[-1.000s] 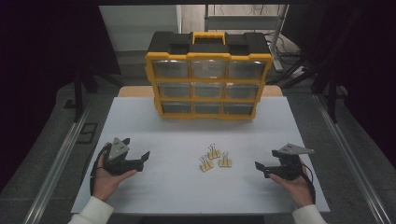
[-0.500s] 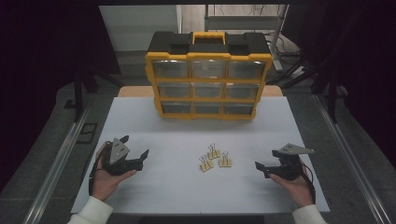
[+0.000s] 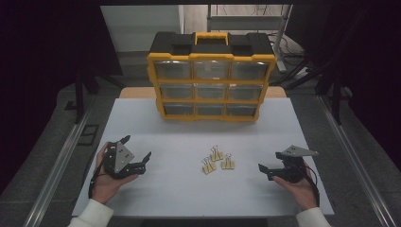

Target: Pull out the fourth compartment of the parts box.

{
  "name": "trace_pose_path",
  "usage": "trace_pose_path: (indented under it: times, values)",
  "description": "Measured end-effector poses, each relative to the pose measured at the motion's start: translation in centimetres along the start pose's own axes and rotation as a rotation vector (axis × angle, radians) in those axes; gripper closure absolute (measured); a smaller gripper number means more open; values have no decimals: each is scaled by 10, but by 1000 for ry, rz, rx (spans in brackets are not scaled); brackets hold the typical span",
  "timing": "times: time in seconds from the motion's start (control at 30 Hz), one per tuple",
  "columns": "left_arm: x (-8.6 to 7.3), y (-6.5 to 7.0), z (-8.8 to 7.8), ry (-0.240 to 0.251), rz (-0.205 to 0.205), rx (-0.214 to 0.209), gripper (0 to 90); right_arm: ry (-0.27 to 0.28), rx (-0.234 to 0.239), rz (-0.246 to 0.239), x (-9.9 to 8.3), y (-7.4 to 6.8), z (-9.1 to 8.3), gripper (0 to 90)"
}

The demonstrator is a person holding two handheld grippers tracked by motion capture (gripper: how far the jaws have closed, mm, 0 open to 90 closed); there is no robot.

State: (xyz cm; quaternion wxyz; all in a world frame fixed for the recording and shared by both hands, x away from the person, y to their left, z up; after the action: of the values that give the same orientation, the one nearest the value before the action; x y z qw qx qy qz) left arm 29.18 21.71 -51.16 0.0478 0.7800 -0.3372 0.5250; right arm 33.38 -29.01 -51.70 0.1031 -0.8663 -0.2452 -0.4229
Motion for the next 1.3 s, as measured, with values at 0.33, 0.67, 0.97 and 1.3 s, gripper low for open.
trace_pose_path:
  times: [0.33, 0.67, 0.97, 1.3]
  values:
    - [0, 4, 1, -10, 66, 12, 103, -3, -1, -5, 0, 0, 0, 100]
    - [1, 7, 3, -15, 104, 15, 98, -6, -2, -7, 0, 0, 1, 100]
    - [1, 11, 5, -31, 151, 18, 96, -13, -4, -9, -1, -1, 1, 100]
    - [3, 15, 8, -47, 235, 40, 89, -15, -5, -11, -1, -1, 2, 100]
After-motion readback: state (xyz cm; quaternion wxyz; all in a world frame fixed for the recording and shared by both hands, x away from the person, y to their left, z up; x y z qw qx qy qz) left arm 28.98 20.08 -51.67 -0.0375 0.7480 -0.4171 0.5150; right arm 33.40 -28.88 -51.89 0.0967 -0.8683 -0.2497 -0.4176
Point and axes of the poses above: each handheld gripper's, and its own axes: z roughly forward along the jaws, x roughly out of its top, y roughly to its right, the point moved 3 cm from there along z, roughly forward along the jaws, and after that the axes turned 9 degrees about -x, right-handed, at the moved point
